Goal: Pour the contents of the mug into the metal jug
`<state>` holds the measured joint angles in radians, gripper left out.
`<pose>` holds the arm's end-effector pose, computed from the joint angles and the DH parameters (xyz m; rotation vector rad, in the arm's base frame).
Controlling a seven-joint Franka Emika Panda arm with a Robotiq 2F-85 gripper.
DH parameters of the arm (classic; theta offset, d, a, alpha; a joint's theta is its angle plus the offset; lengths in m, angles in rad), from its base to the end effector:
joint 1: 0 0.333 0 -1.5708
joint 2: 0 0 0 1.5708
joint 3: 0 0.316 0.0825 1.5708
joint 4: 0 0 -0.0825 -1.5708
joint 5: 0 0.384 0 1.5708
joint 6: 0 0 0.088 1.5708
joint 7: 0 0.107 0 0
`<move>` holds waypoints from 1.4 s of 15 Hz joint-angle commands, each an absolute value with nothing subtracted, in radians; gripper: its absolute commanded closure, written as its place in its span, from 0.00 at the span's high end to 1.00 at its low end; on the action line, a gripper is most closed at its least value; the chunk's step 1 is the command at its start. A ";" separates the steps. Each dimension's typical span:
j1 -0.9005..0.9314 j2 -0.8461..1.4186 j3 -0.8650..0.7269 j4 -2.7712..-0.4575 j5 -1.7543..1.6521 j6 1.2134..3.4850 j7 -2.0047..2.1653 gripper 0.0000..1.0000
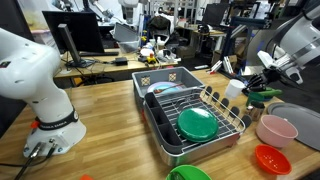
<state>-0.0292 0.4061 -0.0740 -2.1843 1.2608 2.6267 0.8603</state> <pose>0.5446 -0.0800 0.1956 -1.3086 2.2150 0.2321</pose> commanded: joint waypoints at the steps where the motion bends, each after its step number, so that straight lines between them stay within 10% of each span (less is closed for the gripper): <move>1: -0.023 0.317 -0.102 -2.266 1.174 2.606 0.917 0.02; 21: -0.105 0.136 -0.191 -2.425 0.960 2.579 1.092 0.09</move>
